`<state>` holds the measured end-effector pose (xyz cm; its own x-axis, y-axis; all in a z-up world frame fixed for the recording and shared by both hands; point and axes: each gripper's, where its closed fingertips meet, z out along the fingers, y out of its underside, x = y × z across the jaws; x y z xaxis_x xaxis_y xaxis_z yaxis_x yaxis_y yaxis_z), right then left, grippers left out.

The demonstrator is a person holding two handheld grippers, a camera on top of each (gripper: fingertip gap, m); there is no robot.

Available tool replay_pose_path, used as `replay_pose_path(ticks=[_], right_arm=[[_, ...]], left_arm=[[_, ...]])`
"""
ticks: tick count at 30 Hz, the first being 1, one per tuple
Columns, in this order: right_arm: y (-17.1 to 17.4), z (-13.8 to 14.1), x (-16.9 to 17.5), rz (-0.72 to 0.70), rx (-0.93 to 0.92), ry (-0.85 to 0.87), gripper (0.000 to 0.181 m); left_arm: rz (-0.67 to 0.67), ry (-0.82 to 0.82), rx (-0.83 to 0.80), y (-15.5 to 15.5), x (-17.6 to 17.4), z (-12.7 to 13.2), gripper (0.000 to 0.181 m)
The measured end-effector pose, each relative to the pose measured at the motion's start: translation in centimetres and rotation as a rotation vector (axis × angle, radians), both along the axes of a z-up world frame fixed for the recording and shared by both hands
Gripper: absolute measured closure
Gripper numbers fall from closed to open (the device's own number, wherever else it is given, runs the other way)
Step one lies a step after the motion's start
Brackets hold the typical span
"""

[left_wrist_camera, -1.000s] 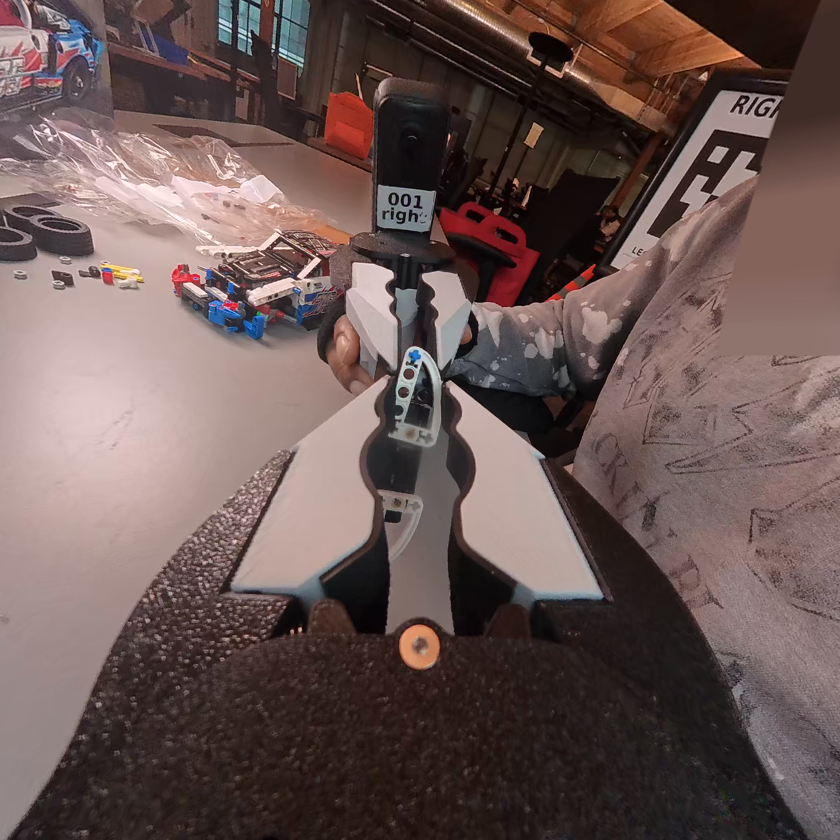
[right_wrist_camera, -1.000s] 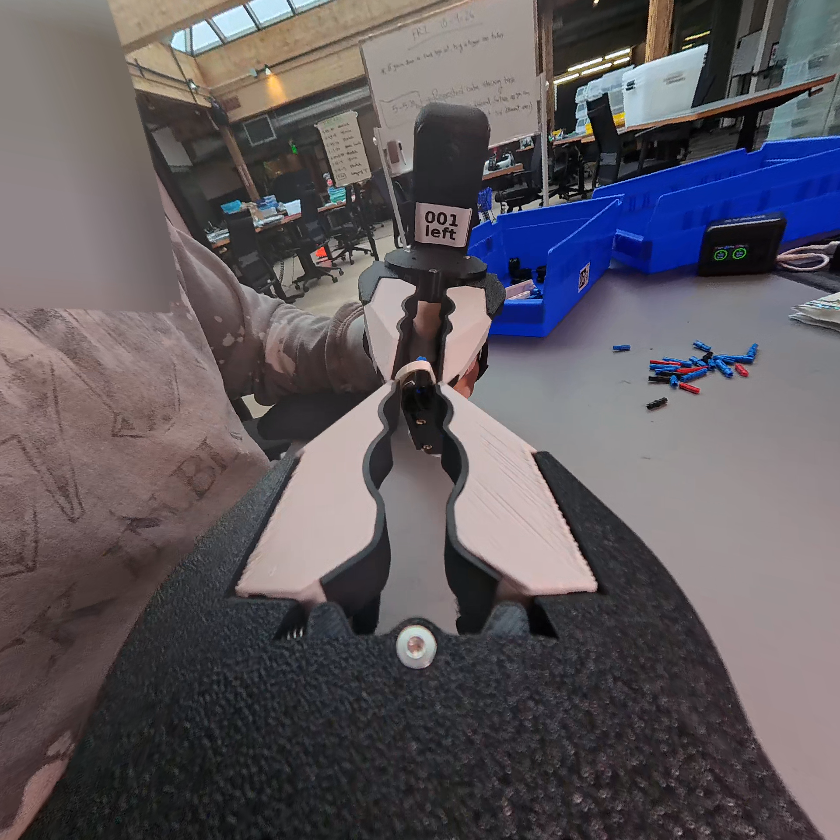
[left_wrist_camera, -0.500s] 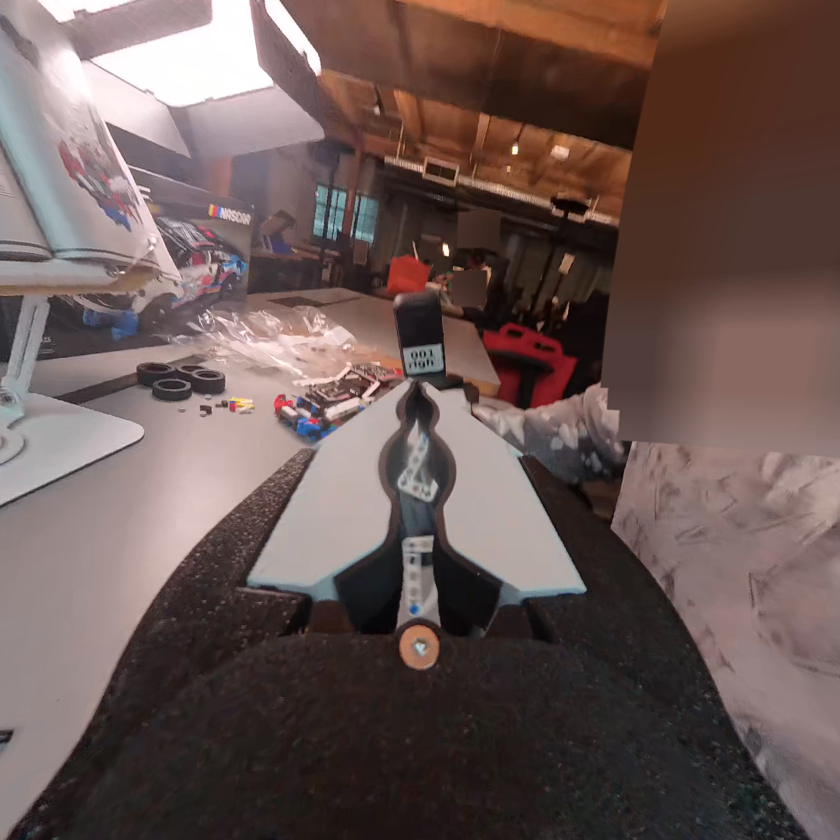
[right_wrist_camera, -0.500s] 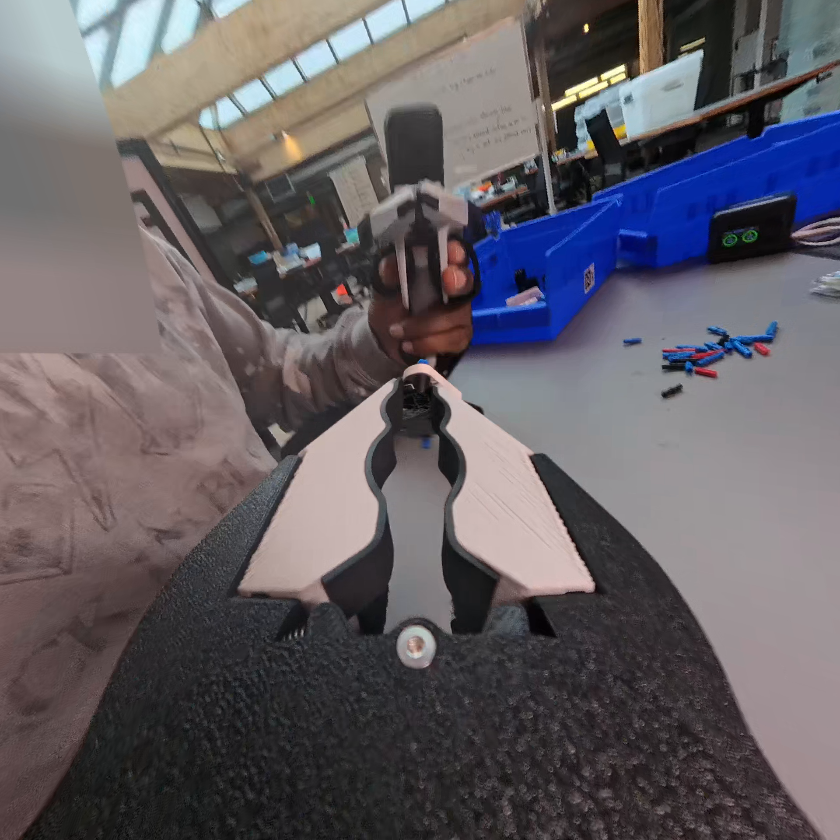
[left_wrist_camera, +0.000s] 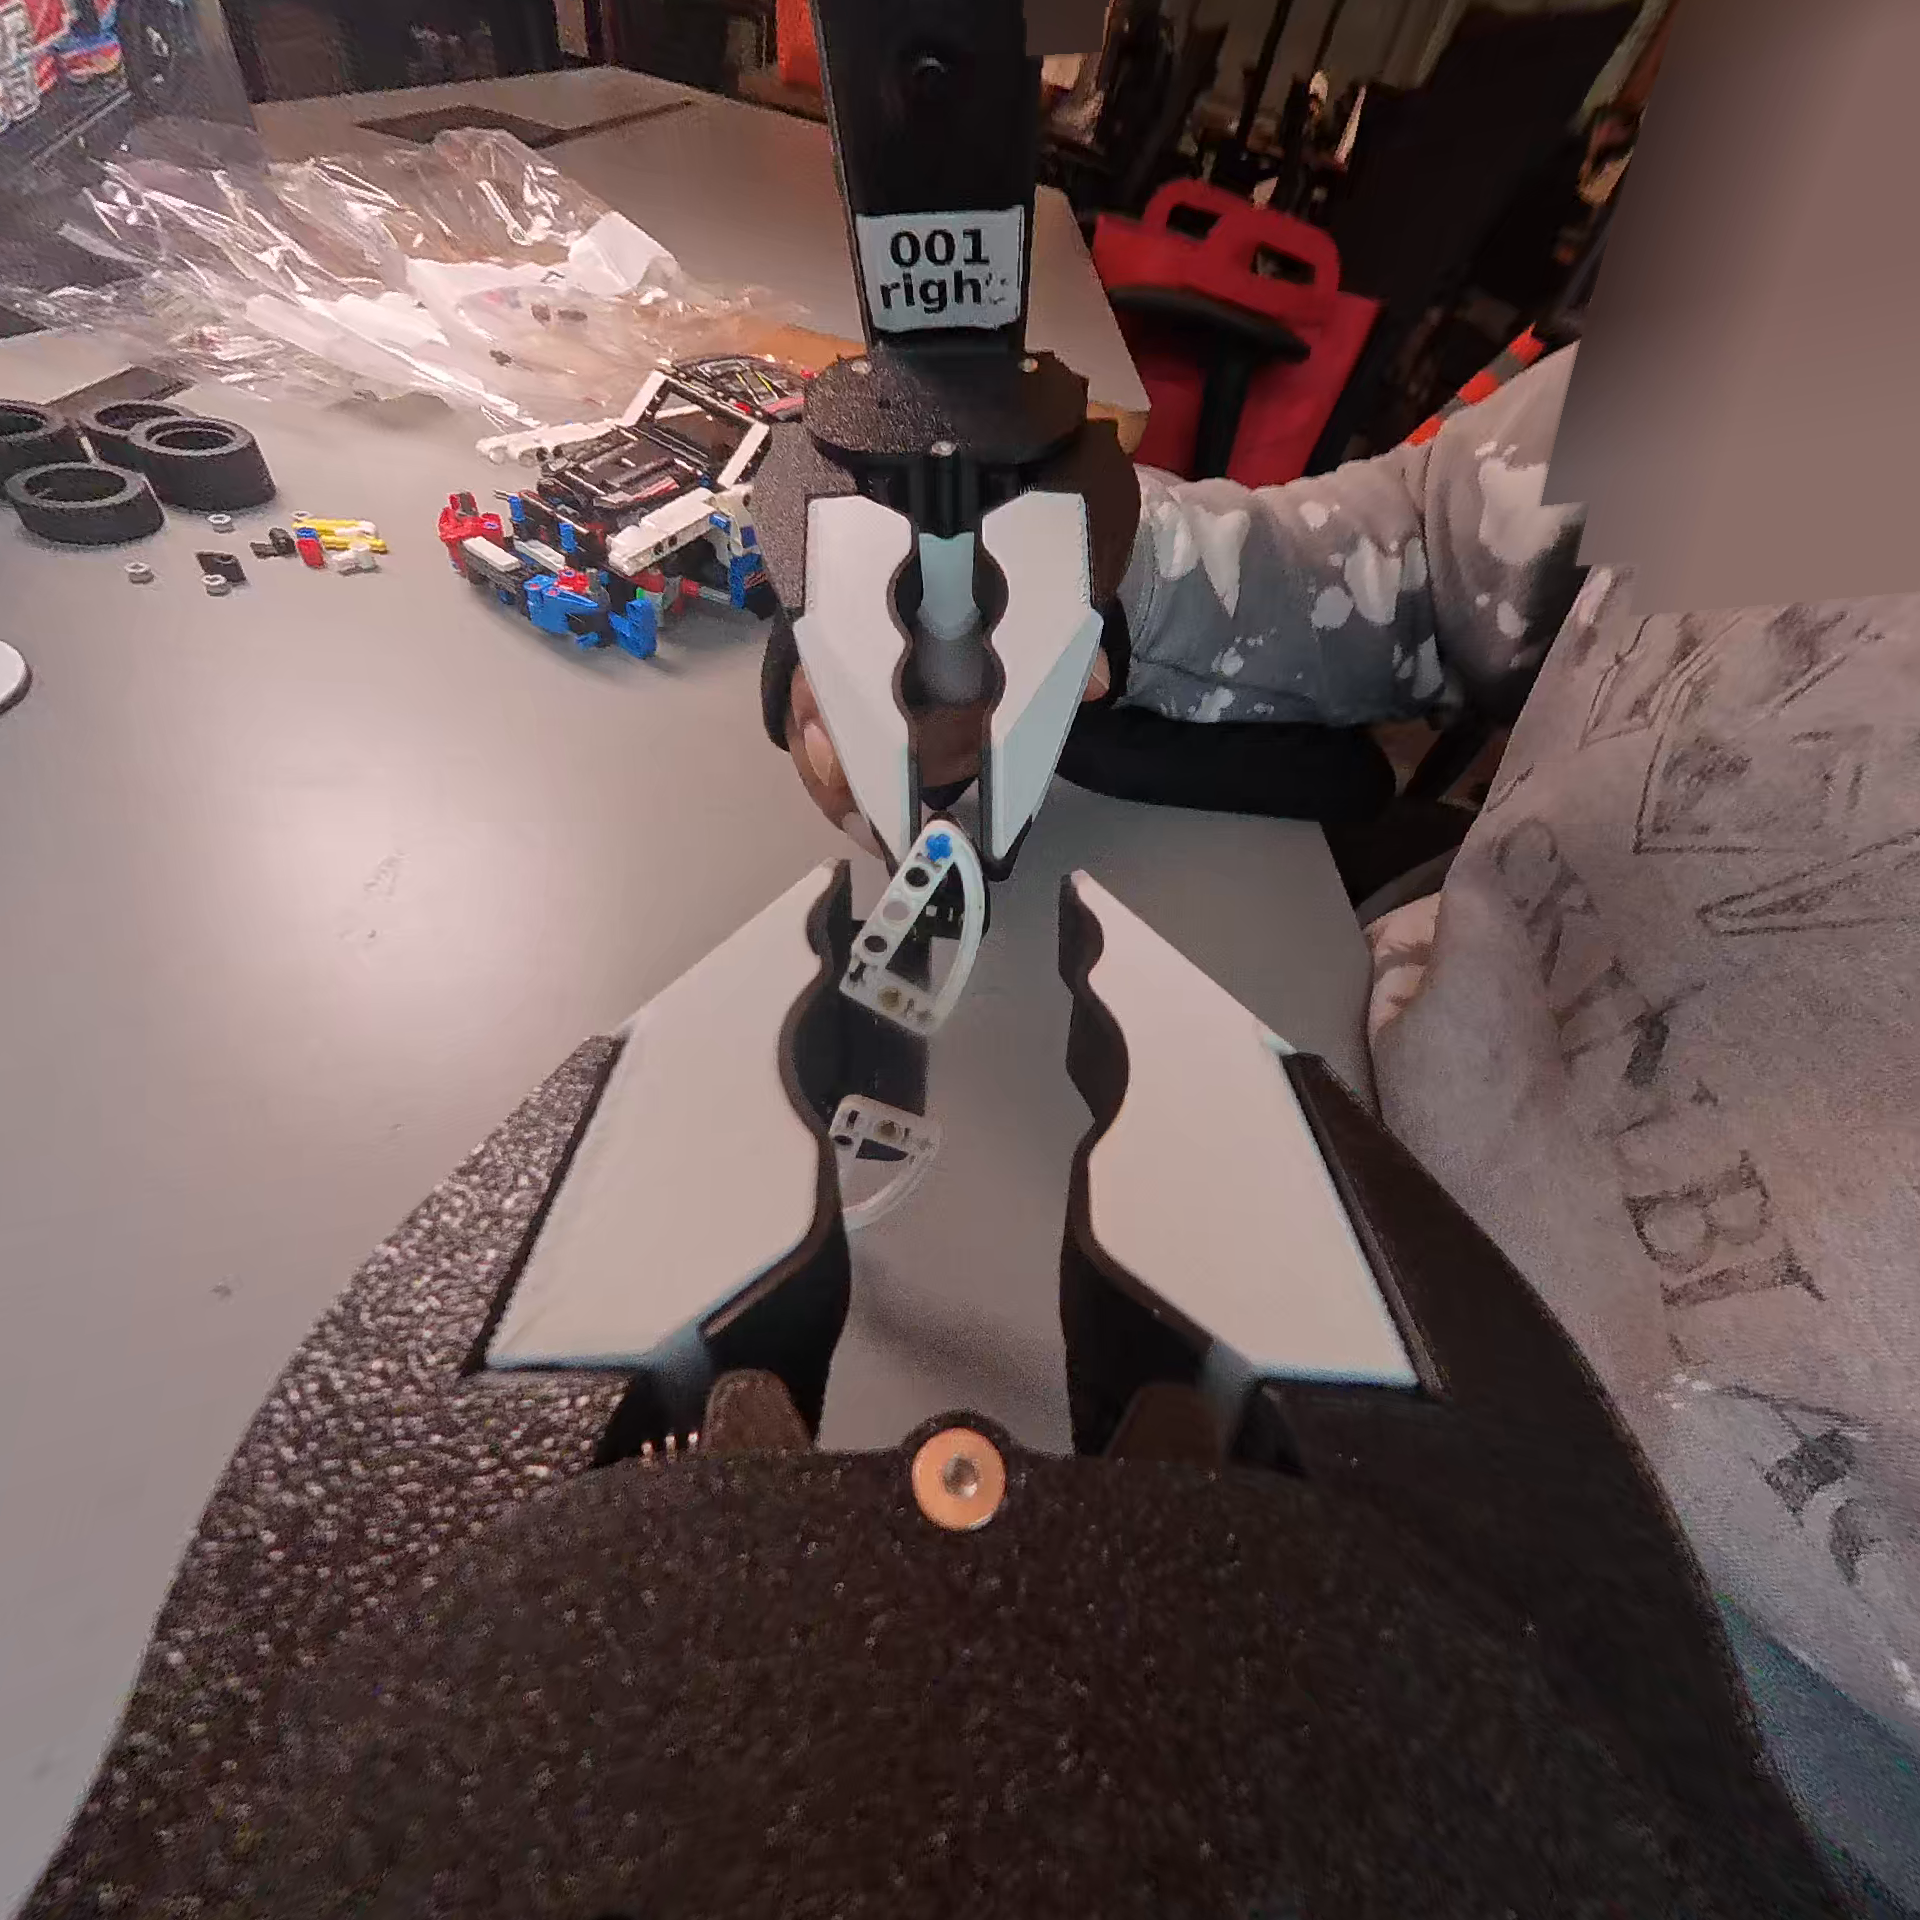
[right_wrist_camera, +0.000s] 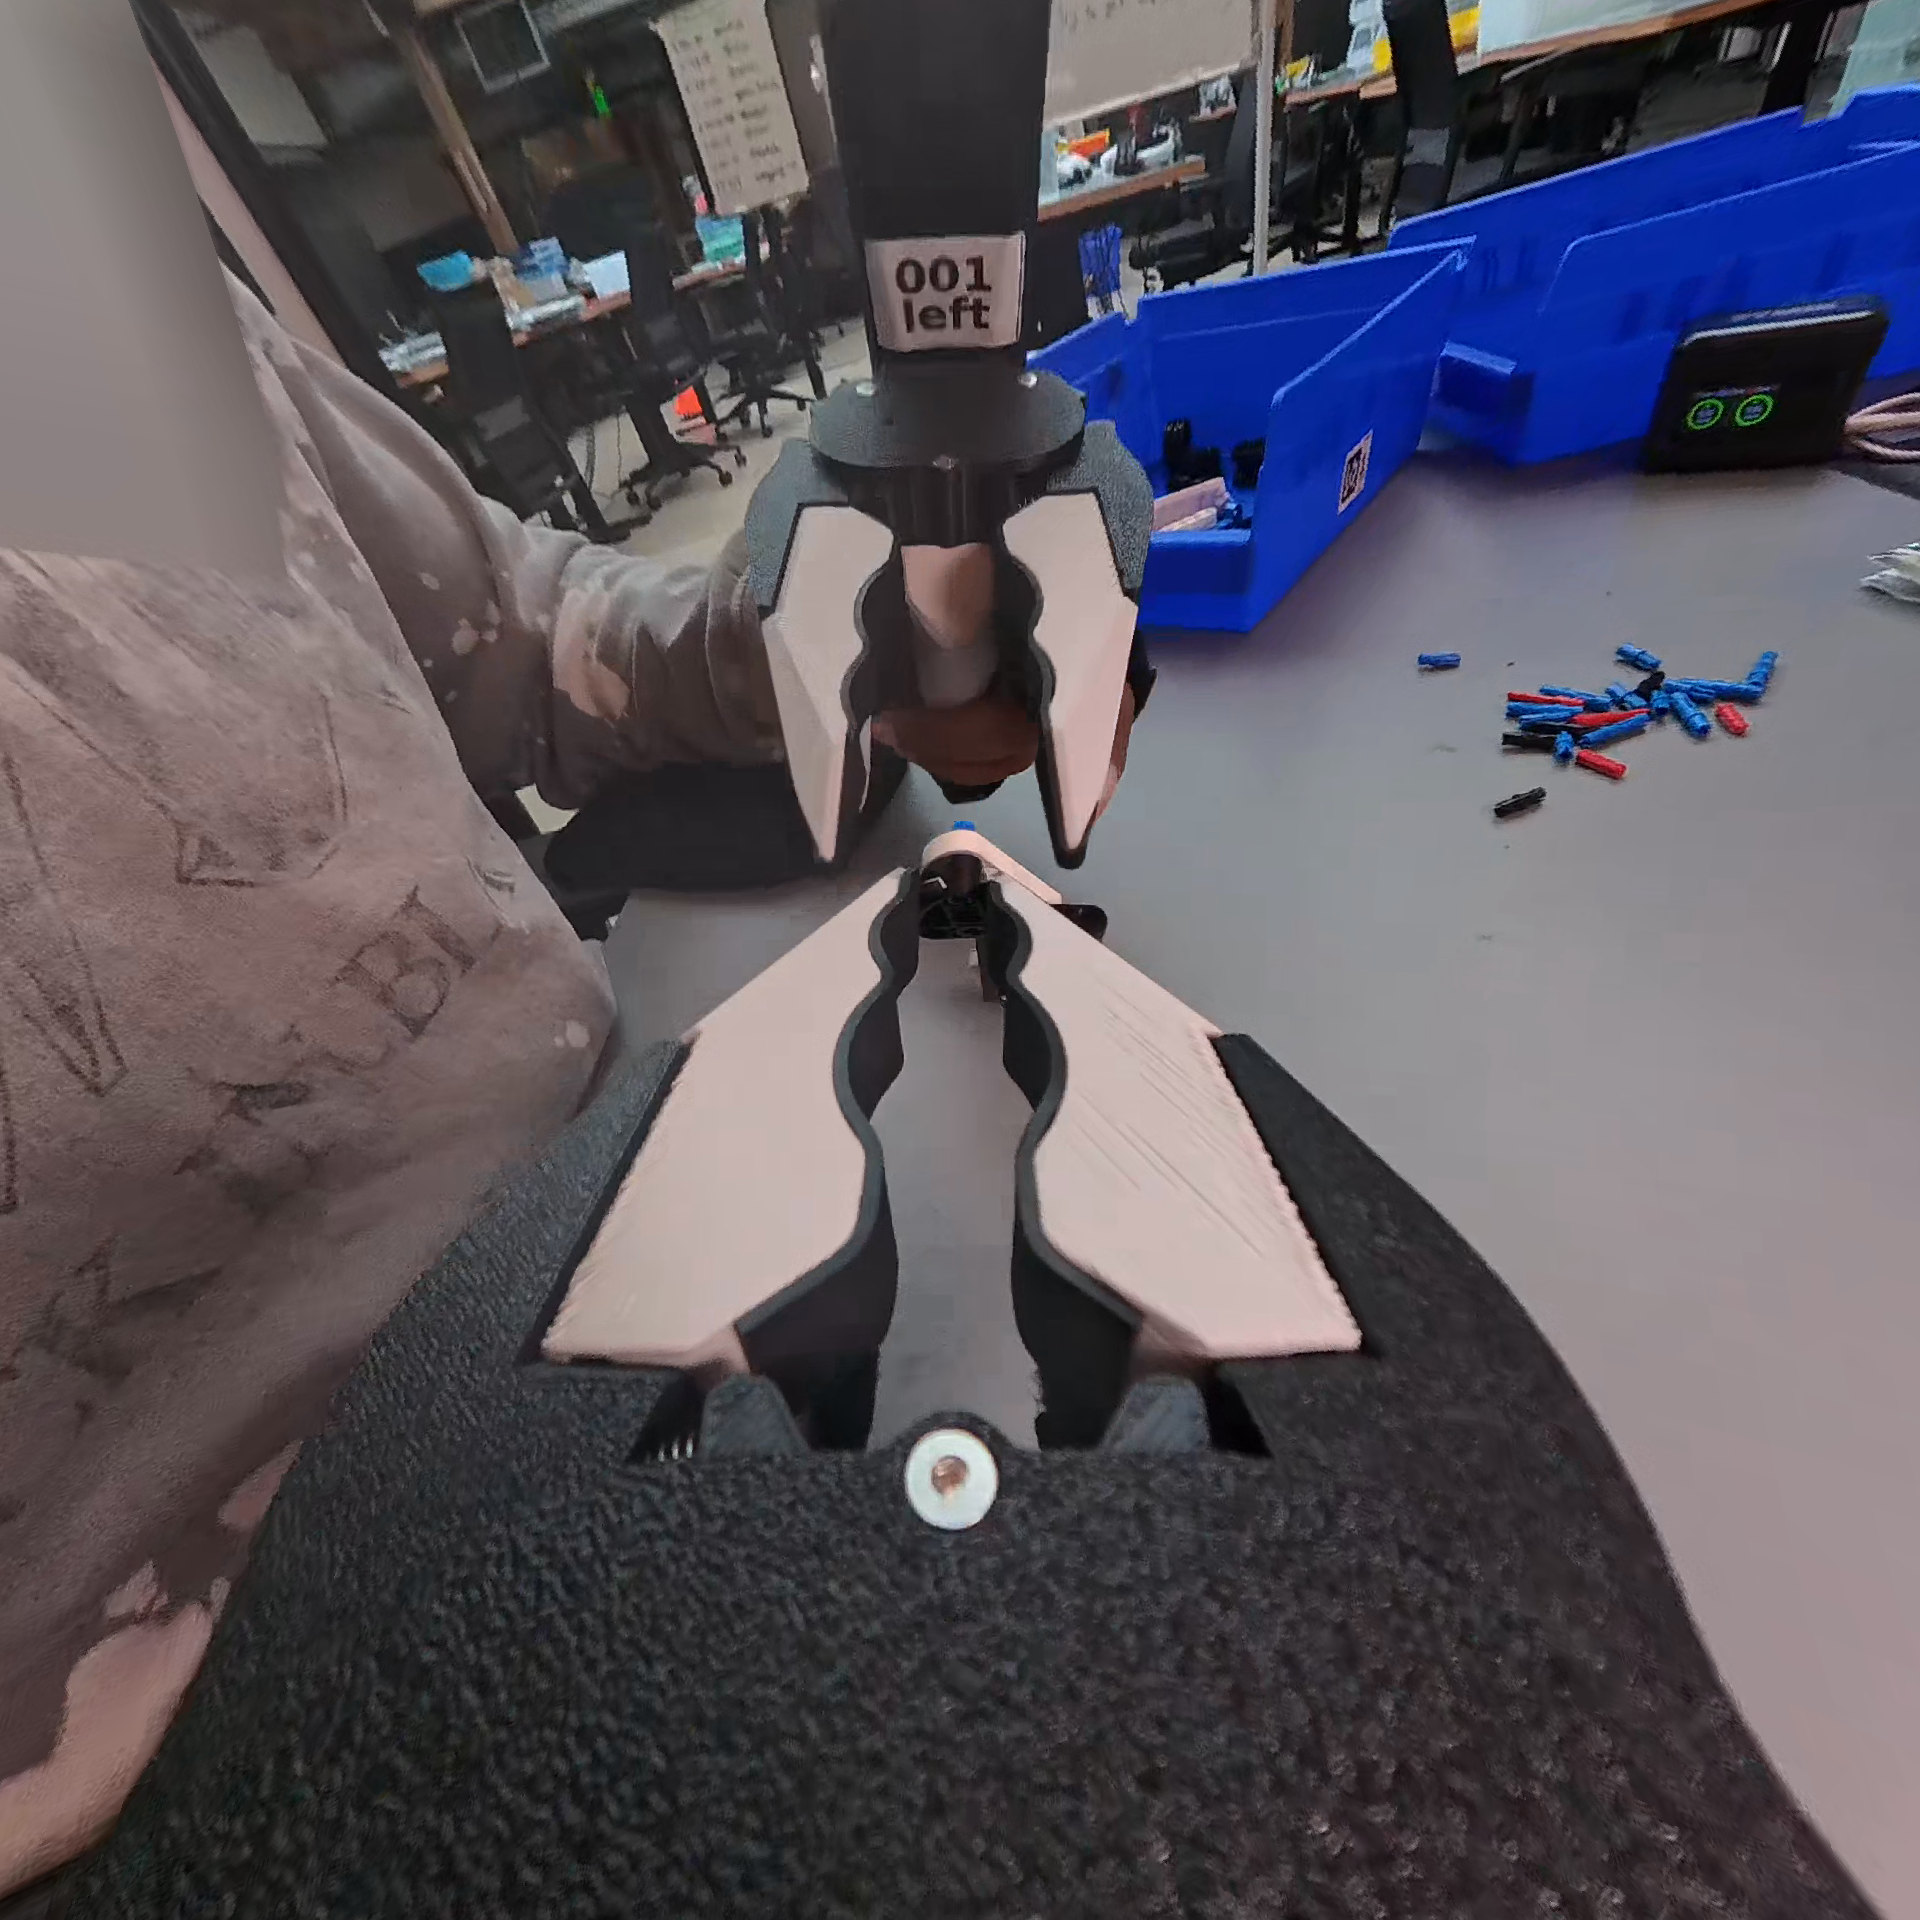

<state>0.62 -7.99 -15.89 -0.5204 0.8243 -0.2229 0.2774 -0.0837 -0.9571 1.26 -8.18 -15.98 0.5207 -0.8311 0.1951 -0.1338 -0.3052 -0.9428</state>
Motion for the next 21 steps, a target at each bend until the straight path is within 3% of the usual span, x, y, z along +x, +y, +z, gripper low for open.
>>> replay_pose_path(ticks=[2,7,21], right_arm=[[-0.6,-0.5,0.1,0.017,0.041,-0.019,0.170],[-1.3,-0.6,0.5,0.050,0.087,-0.031,0.171],[-0.7,1.3,1.4,0.048,0.062,0.063,0.172]], left_arm=[[-0.022,0.085,0.024,-0.2,0.7,-0.7,0.159],[-0.058,0.151,0.056,-0.7,1.0,-0.9,0.162],[-0.006,-0.052,0.127,-0.5,0.7,2.0,0.168]])
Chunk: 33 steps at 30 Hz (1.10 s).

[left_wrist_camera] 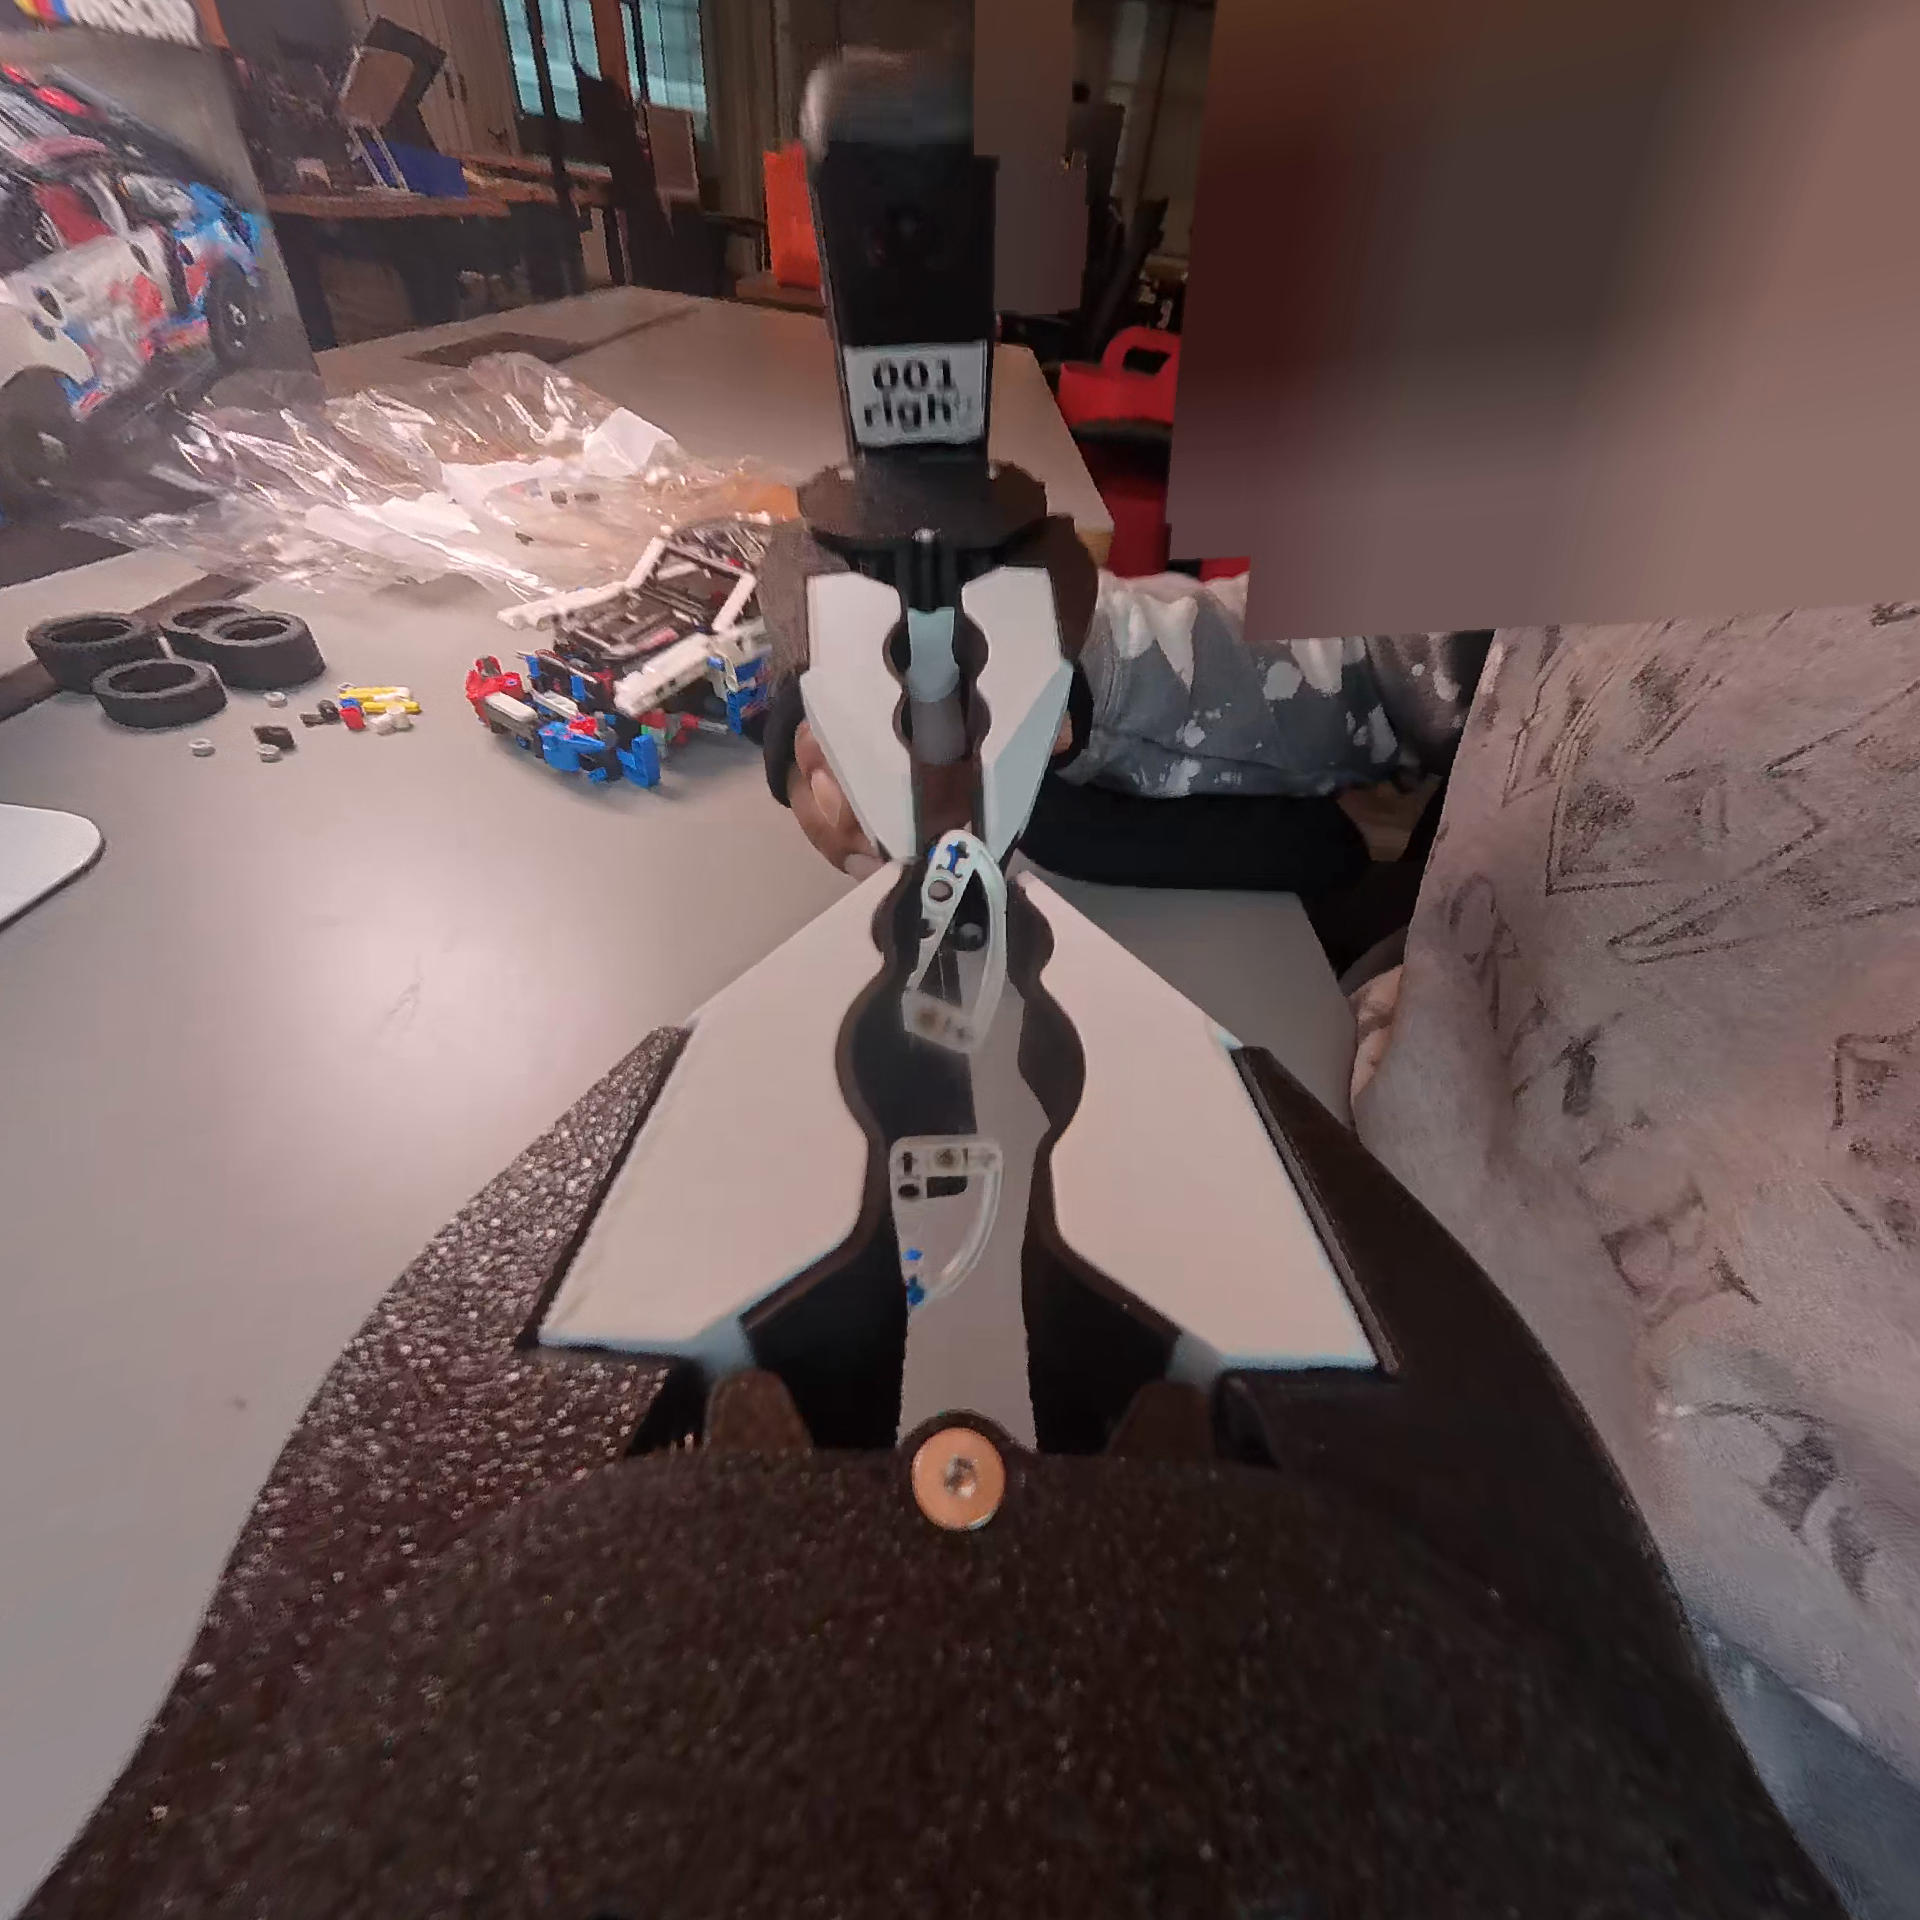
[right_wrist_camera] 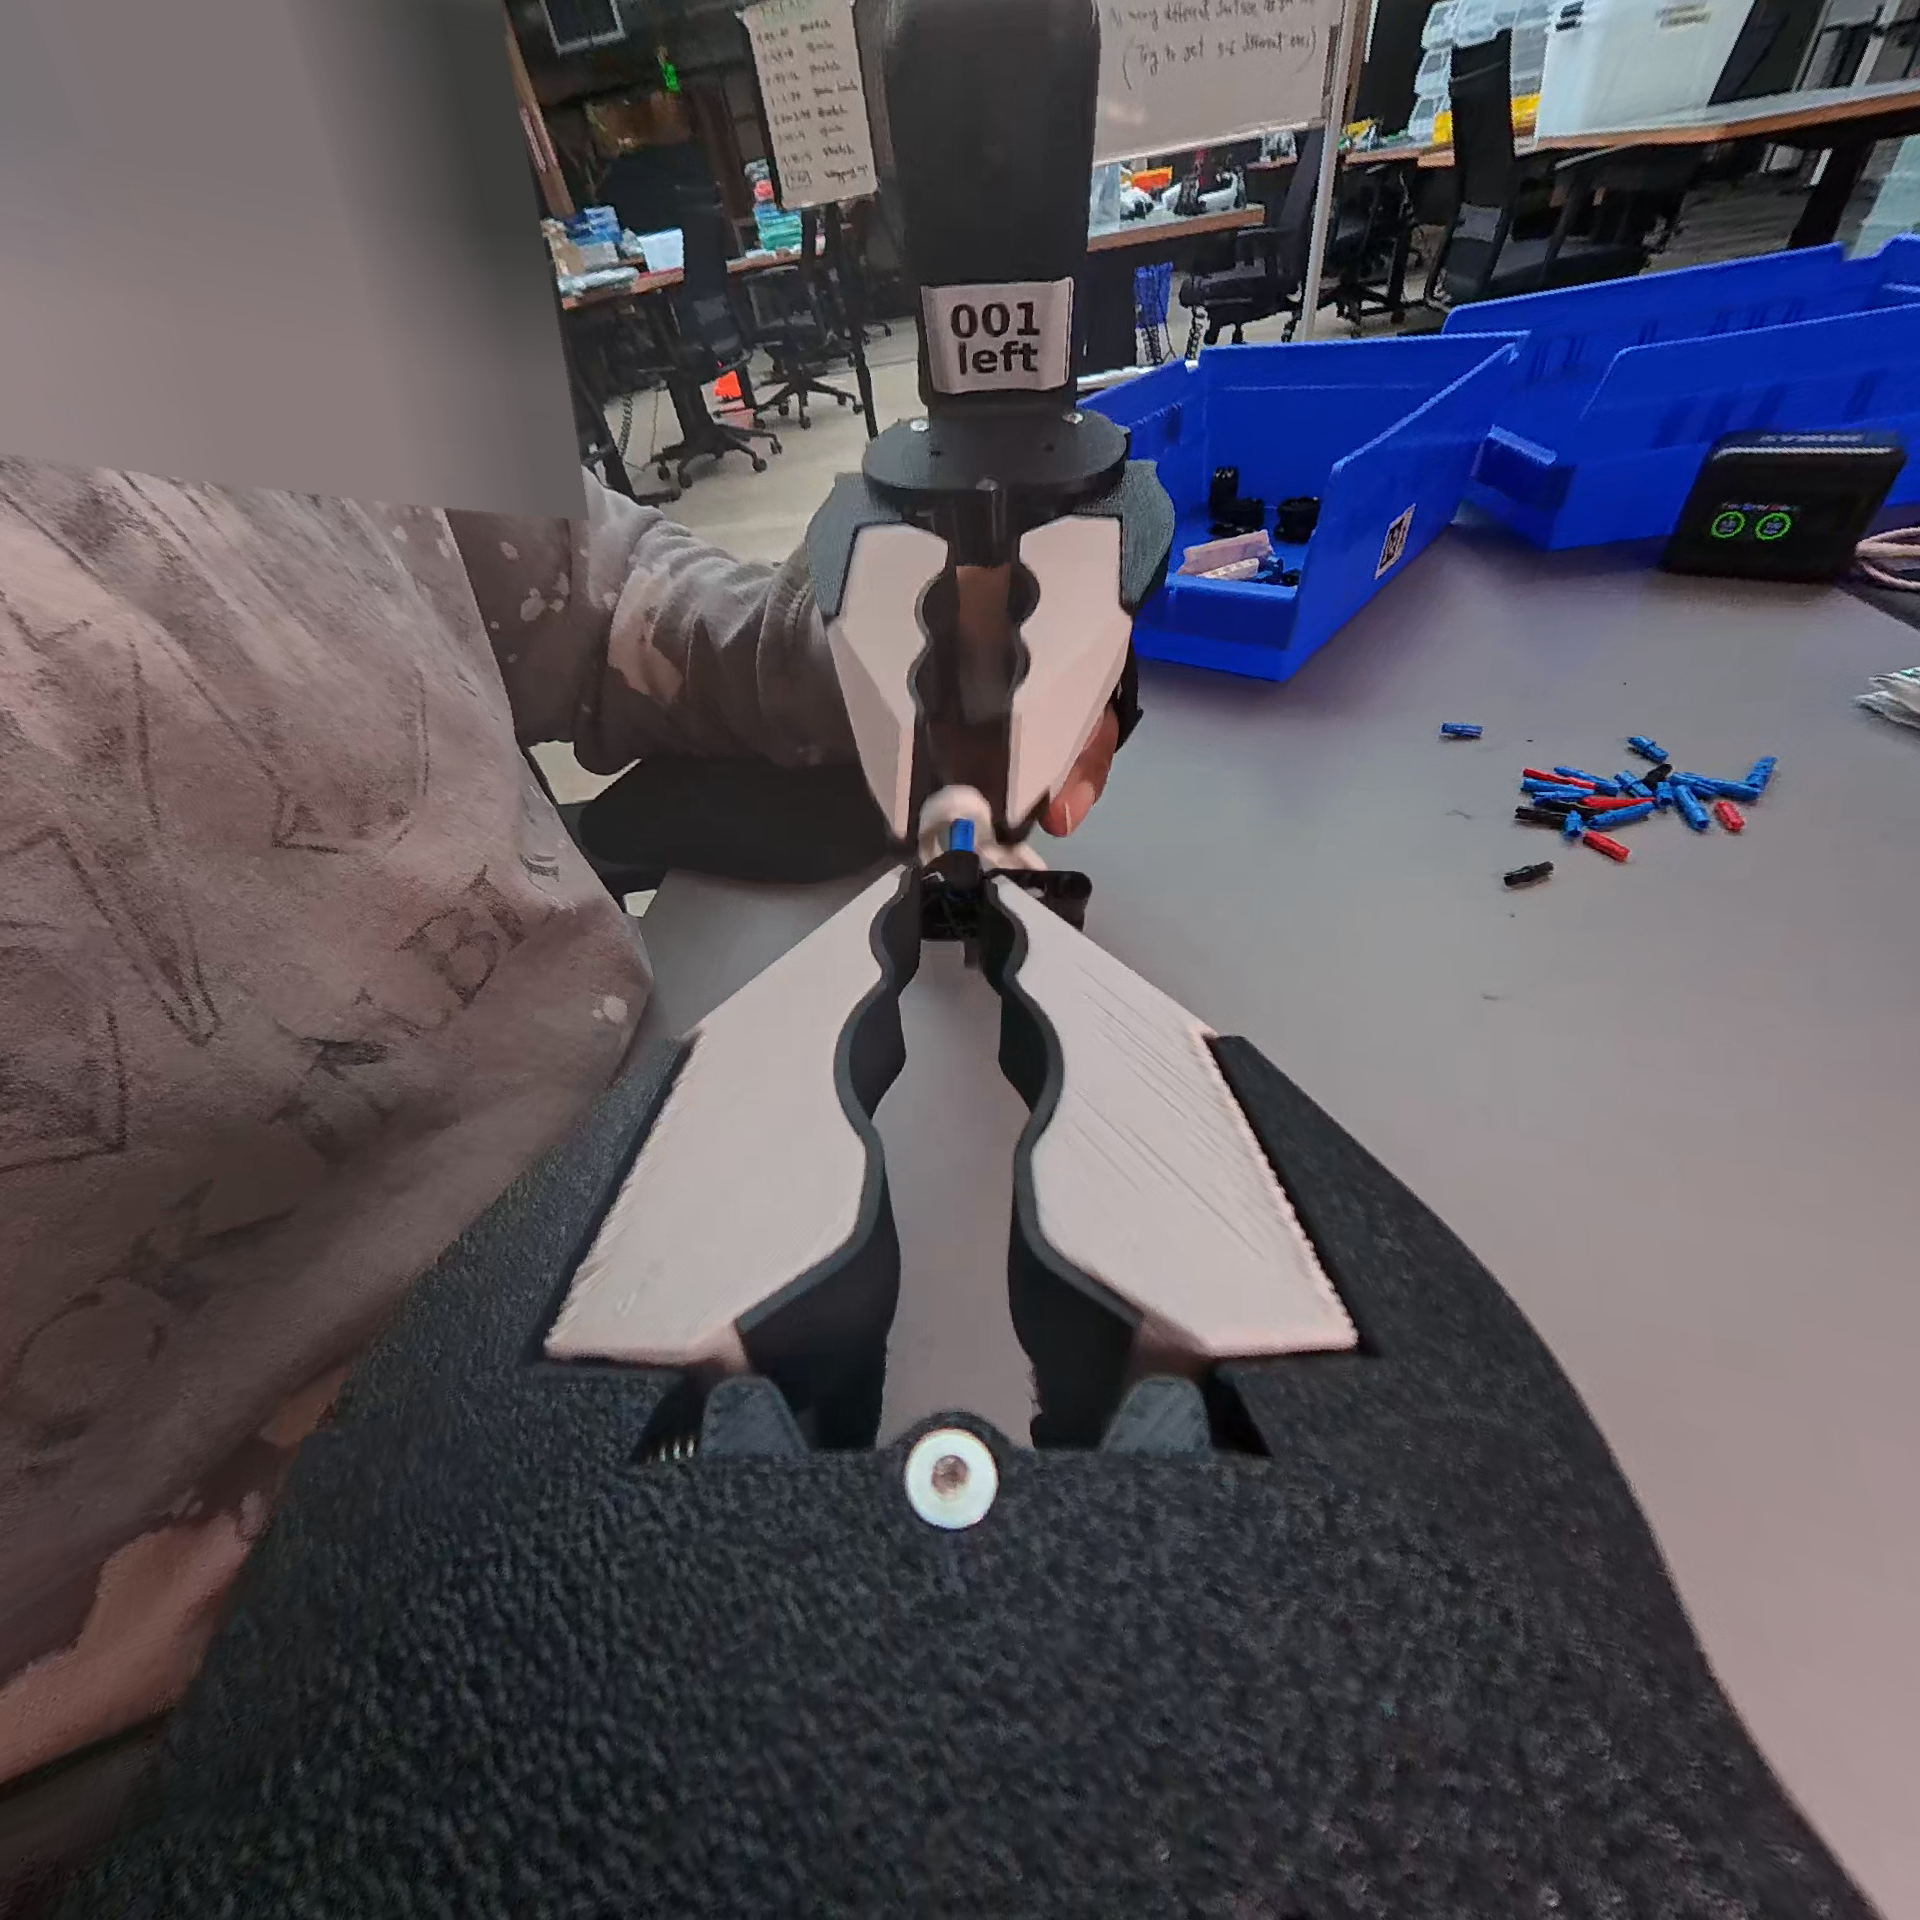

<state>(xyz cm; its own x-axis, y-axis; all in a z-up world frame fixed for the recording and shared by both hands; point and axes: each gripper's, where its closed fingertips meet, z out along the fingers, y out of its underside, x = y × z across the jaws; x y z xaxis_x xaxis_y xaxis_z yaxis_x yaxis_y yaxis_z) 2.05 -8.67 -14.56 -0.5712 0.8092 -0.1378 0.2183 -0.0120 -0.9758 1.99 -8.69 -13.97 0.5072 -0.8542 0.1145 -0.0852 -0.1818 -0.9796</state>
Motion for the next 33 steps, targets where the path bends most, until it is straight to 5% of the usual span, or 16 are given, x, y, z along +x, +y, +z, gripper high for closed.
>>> replay_pose_path(ticks=[3,10,17,22,26,33], right_arm=[[1.9,-0.1,0.7,-0.051,-0.037,-0.005,0.172],[2.6,-0.5,0.3,-0.102,0.025,-0.010,0.171],[5.2,1.1,0.5,-0.205,-0.028,0.045,0.170],[6.6,0.3,0.4,-0.261,-0.029,0.019,0.170],[6.0,-0.1,0.2,-0.248,-0.008,0.007,0.170],[5.2,-0.8,0.1,-0.210,-0.003,-0.021,0.170]], left_arm=[[0.069,-0.074,0.016,0.2,-2.9,1.5,0.168],[0.021,-0.176,-0.109,1.1,-2.4,0.8,0.166],[-0.081,-0.606,-0.254,2.3,0.2,3.6,0.166],[-0.087,-0.270,-0.433,2.2,1.1,-2.9,0.165],[-0.040,0.019,-0.402,1.4,-1.1,-5.9,0.165],[0.003,0.290,-0.405,0.3,-3.3,-9.2,0.164]])
